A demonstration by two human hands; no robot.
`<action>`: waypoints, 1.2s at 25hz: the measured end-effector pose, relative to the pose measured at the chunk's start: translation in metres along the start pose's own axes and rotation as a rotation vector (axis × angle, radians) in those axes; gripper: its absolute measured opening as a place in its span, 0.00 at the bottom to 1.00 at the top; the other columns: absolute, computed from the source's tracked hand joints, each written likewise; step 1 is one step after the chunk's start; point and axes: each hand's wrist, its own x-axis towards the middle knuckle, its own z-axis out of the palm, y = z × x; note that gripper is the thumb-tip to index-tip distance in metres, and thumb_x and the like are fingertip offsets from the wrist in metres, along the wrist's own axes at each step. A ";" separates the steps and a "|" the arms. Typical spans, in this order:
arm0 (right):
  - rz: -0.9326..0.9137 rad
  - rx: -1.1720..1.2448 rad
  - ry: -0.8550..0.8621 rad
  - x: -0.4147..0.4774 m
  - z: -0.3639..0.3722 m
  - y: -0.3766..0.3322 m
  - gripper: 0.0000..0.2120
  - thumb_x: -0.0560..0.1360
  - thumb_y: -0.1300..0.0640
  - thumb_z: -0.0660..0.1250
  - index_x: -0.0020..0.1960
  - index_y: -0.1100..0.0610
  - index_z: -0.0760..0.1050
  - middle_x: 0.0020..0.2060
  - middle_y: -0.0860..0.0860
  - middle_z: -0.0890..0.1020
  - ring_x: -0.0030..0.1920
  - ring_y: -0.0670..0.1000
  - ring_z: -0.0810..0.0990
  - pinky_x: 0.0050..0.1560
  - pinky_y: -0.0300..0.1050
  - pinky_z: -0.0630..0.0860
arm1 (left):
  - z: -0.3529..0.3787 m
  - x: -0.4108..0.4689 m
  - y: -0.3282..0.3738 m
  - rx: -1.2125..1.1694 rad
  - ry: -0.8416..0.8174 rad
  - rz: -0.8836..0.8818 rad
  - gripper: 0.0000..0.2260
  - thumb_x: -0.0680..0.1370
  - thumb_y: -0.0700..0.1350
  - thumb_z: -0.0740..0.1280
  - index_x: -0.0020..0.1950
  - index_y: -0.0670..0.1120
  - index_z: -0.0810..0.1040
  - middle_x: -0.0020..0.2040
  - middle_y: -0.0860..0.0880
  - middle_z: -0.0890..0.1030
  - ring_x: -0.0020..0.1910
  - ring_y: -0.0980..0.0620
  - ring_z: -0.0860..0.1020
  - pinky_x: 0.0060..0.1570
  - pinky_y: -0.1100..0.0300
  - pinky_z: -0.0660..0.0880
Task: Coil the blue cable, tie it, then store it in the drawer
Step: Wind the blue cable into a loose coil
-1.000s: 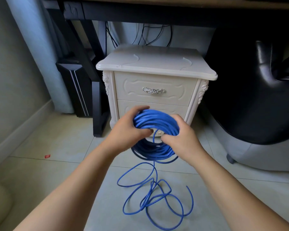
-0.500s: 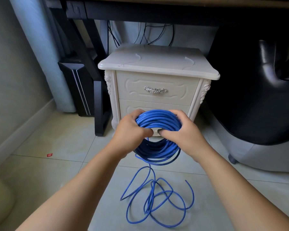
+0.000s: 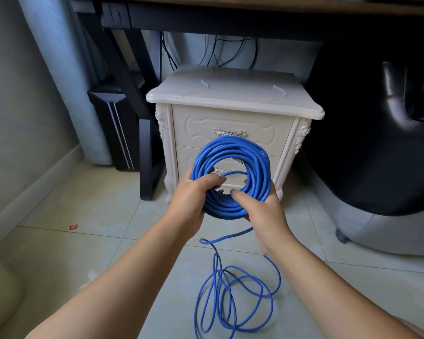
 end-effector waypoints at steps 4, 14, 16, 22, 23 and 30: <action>-0.094 -0.091 0.032 0.006 -0.011 -0.012 0.13 0.71 0.65 0.70 0.52 0.55 0.73 0.39 0.49 0.76 0.41 0.49 0.76 0.48 0.46 0.74 | -0.010 0.005 0.006 0.215 -0.122 -0.011 0.14 0.67 0.45 0.73 0.50 0.45 0.79 0.44 0.49 0.80 0.45 0.51 0.77 0.52 0.53 0.72; -0.285 -0.812 -0.235 0.009 -0.031 -0.038 0.11 0.65 0.55 0.66 0.45 0.46 0.69 0.34 0.46 0.76 0.37 0.54 0.75 0.40 0.51 0.74 | -0.019 0.005 0.025 0.638 -0.329 0.244 0.35 0.69 0.38 0.77 0.71 0.57 0.68 0.57 0.56 0.80 0.50 0.58 0.82 0.50 0.66 0.77; -0.300 -1.003 -0.302 0.005 -0.029 -0.034 0.11 0.66 0.54 0.66 0.43 0.44 0.66 0.33 0.45 0.75 0.38 0.54 0.75 0.41 0.51 0.74 | -0.014 0.001 0.021 0.924 -0.321 0.299 0.30 0.68 0.38 0.75 0.67 0.57 0.72 0.50 0.56 0.81 0.44 0.59 0.81 0.44 0.68 0.76; -0.209 -0.570 -0.197 0.006 -0.025 -0.032 0.13 0.65 0.54 0.69 0.49 0.45 0.75 0.39 0.49 0.82 0.42 0.56 0.81 0.49 0.56 0.79 | -0.008 0.003 0.016 0.717 -0.084 0.240 0.11 0.67 0.32 0.70 0.44 0.46 0.77 0.28 0.55 0.74 0.26 0.56 0.70 0.29 0.65 0.68; -0.170 -0.435 -0.196 0.007 -0.024 -0.032 0.11 0.67 0.55 0.70 0.48 0.46 0.77 0.40 0.52 0.83 0.43 0.58 0.82 0.51 0.59 0.79 | -0.008 0.004 0.016 0.593 -0.070 0.200 0.12 0.68 0.30 0.68 0.44 0.45 0.77 0.27 0.54 0.73 0.26 0.55 0.69 0.29 0.65 0.67; 0.017 0.004 -0.164 0.003 -0.022 -0.025 0.16 0.72 0.60 0.73 0.58 0.53 0.76 0.43 0.52 0.84 0.47 0.56 0.86 0.59 0.59 0.78 | -0.004 0.005 0.008 0.095 0.072 -0.016 0.08 0.70 0.30 0.66 0.44 0.41 0.75 0.27 0.48 0.68 0.26 0.50 0.67 0.33 0.56 0.66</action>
